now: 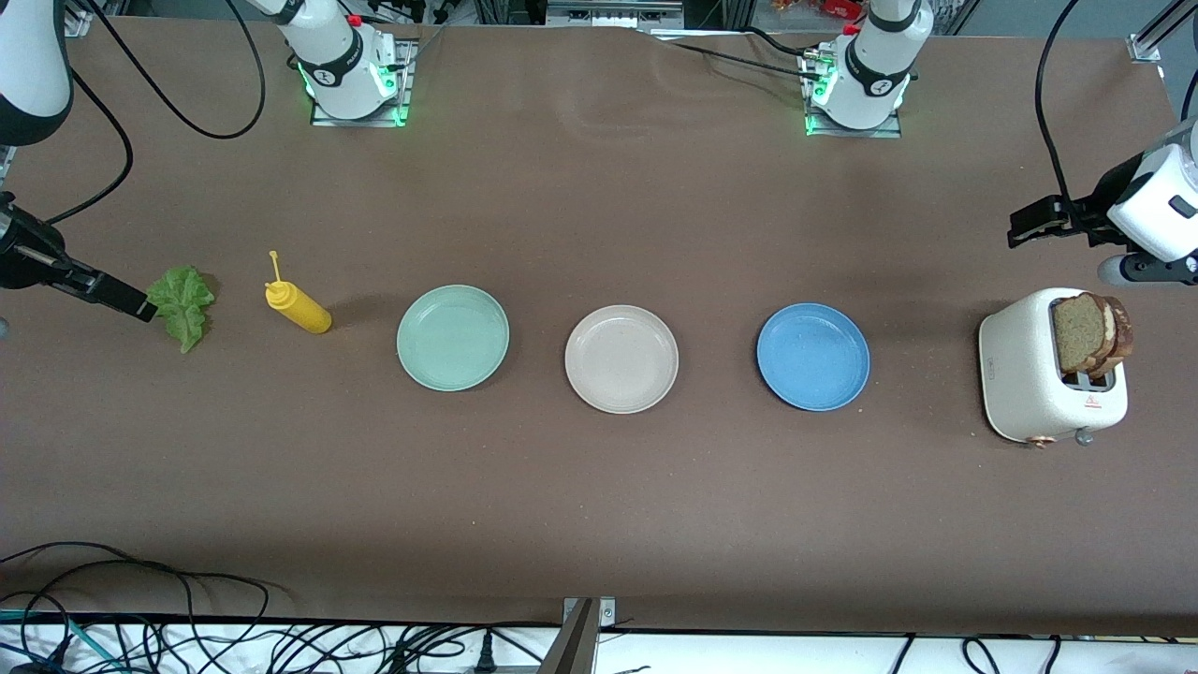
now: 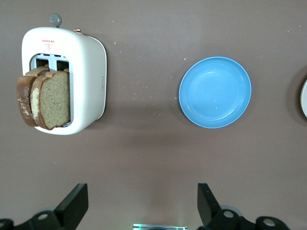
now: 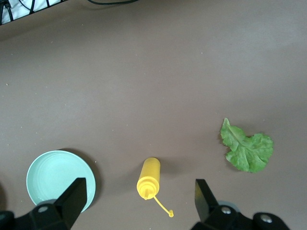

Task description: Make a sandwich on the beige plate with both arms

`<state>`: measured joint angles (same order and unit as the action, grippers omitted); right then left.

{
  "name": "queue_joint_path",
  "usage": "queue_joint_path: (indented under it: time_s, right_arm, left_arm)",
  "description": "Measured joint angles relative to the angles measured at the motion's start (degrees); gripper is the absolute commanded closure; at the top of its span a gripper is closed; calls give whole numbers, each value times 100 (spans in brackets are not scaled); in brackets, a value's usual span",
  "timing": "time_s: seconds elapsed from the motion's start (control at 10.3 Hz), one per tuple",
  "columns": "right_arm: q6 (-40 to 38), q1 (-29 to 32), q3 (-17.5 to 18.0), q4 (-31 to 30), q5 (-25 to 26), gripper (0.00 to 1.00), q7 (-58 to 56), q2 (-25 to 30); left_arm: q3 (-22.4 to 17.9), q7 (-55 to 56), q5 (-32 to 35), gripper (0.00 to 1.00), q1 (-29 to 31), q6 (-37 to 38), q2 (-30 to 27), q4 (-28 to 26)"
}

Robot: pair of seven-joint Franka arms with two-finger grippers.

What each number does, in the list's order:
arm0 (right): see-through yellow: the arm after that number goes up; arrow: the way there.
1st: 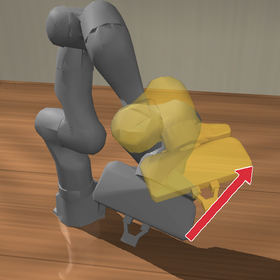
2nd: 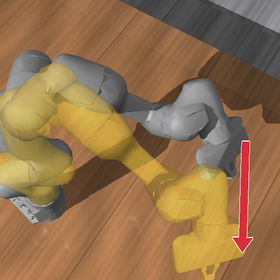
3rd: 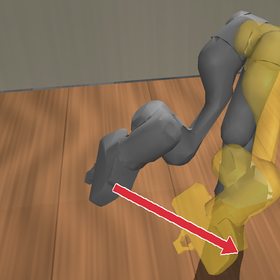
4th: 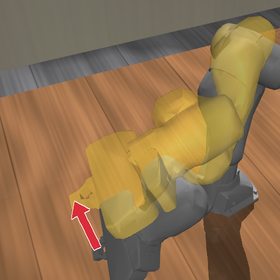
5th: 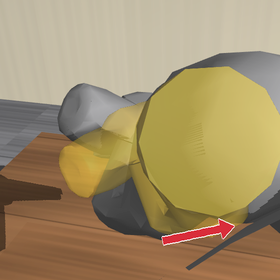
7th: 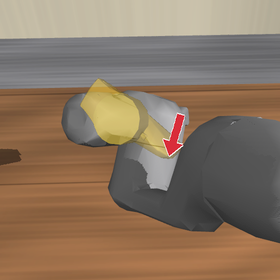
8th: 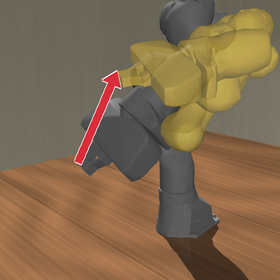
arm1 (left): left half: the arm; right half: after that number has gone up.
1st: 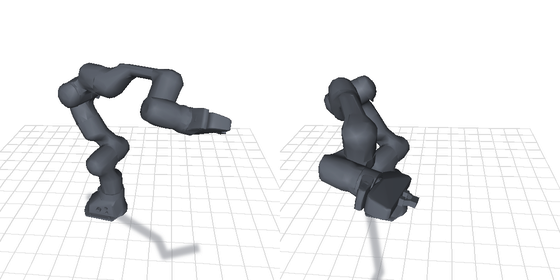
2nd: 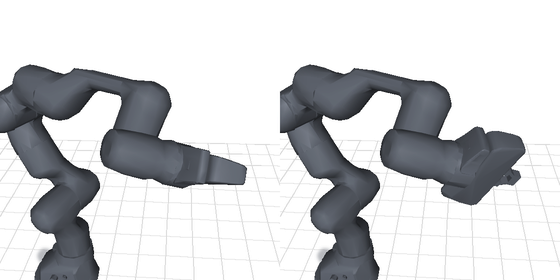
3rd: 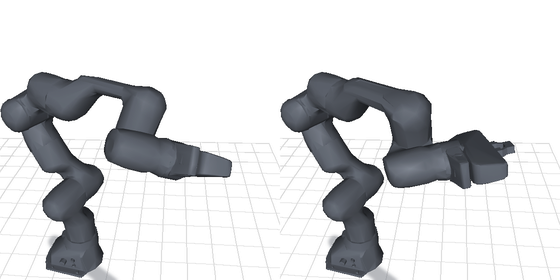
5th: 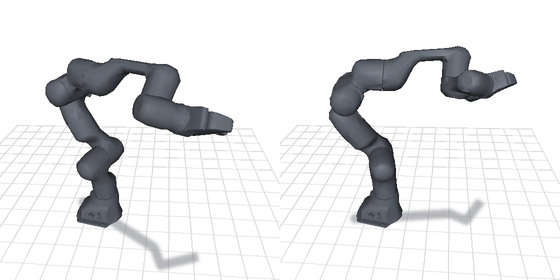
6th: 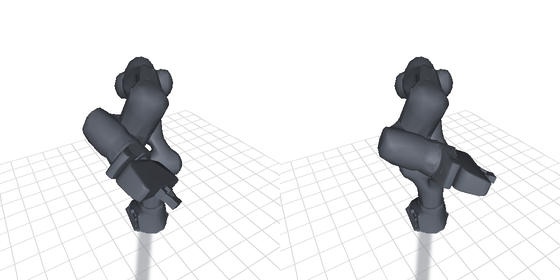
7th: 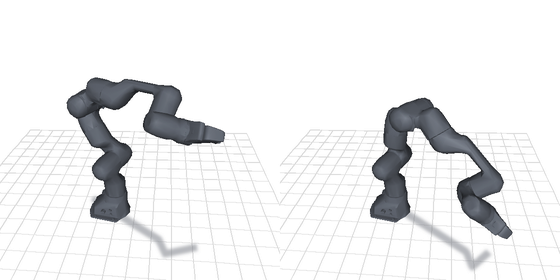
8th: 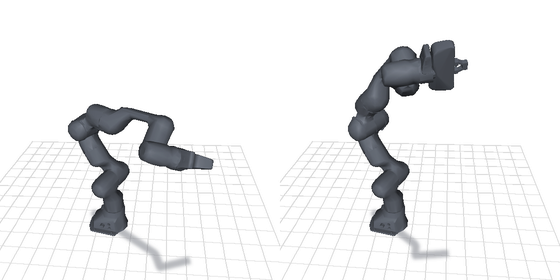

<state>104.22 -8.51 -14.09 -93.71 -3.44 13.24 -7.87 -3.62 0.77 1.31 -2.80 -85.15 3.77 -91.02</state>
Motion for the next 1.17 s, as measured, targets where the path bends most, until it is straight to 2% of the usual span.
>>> queue_joint_path:
  time_s: [0.88, 1.17]
  right_arm:
    - [5, -1, -24, 44, -3, 0, -9, 29]
    - [5, -1, -68, 60, -151, 0, -9, 35]
  left_arm:
    - [3, 0, 0, 0, 0, 33, 1, -2]
    - [5, 0, 0, 0, 0, 39, 2, -4]
